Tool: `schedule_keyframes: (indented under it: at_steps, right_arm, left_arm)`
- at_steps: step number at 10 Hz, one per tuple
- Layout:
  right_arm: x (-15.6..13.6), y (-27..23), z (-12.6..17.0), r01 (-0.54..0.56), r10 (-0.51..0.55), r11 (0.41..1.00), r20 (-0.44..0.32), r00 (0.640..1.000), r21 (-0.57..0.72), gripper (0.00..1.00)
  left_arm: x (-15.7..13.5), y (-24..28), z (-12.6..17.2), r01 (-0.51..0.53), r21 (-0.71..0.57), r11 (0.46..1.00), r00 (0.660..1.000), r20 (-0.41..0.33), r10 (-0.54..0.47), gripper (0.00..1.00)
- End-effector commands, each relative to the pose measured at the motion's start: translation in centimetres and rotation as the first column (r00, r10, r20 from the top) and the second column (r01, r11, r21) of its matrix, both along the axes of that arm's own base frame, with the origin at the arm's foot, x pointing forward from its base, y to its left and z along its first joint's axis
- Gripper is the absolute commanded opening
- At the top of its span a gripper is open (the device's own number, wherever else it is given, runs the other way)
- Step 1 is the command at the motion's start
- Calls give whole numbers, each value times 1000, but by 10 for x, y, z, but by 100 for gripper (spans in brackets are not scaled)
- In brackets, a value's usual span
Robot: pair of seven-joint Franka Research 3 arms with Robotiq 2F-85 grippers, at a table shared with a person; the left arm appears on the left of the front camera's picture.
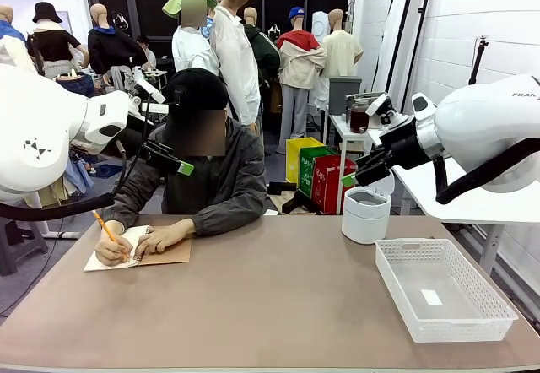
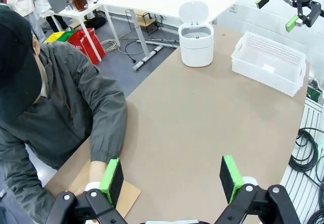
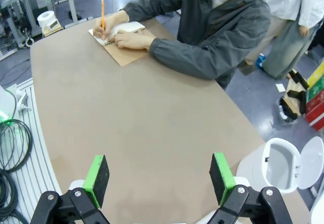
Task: Sort the paper based on its condition.
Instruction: If a person hands you a paper, place it in the Organizing basket , and if it's crumpled, put it in the Trash can.
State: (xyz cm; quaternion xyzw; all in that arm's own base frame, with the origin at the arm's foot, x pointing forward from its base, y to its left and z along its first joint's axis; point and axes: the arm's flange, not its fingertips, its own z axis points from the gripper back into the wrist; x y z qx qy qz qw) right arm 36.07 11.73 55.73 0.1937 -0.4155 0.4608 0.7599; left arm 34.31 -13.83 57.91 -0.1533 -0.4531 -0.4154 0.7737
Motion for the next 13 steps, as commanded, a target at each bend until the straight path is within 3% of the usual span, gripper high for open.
schedule_keyframes:
  at_steps: [1, 13]
  right_arm:
    - [1, 1, -2, -10, 10, 1000, -7, 1000, 11, 100]
    - [1, 1, -2, -10, 10, 1000, -7, 1000, 11, 100]
  left_arm:
    - [1, 2, -1, 9, 5, 1000, 1000, 3, -9, 100]
    - [1, 2, -1, 9, 5, 1000, 1000, 3, -9, 100]
